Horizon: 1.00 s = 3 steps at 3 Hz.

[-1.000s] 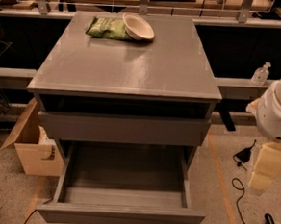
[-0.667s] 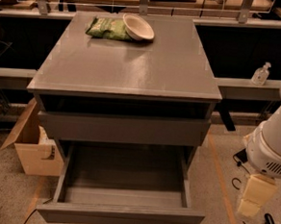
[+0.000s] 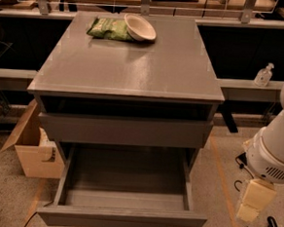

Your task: Close middle drawer

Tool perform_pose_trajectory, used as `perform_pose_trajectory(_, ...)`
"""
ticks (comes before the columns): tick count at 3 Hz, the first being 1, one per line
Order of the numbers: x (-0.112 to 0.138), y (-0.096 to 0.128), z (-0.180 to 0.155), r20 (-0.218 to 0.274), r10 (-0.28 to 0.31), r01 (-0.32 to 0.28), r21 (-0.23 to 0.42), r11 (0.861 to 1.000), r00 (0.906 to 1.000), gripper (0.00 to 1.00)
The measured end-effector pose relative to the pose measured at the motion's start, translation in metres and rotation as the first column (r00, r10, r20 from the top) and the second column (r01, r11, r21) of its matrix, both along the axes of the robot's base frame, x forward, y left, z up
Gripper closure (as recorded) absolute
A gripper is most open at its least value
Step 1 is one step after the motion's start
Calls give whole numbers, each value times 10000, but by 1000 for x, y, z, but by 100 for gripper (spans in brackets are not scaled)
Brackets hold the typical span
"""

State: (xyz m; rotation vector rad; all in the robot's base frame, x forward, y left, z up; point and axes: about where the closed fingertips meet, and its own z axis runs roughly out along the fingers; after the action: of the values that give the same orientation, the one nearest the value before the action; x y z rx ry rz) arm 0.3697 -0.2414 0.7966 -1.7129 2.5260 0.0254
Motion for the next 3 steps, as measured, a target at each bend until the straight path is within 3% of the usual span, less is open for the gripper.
perform_pose_trajectory(1, -2, 11, -49, -672, -199, 234, 522, 9984, 9975, 0)
perform_pose_trajectory(2, -8, 24, -109, -1514, -580, 730, 955, 9927, 9868, 19)
perform_pose_trajectory(3, -16, 33, -159, -2269, -1081, 1375, 1182, 9834, 9679, 42)
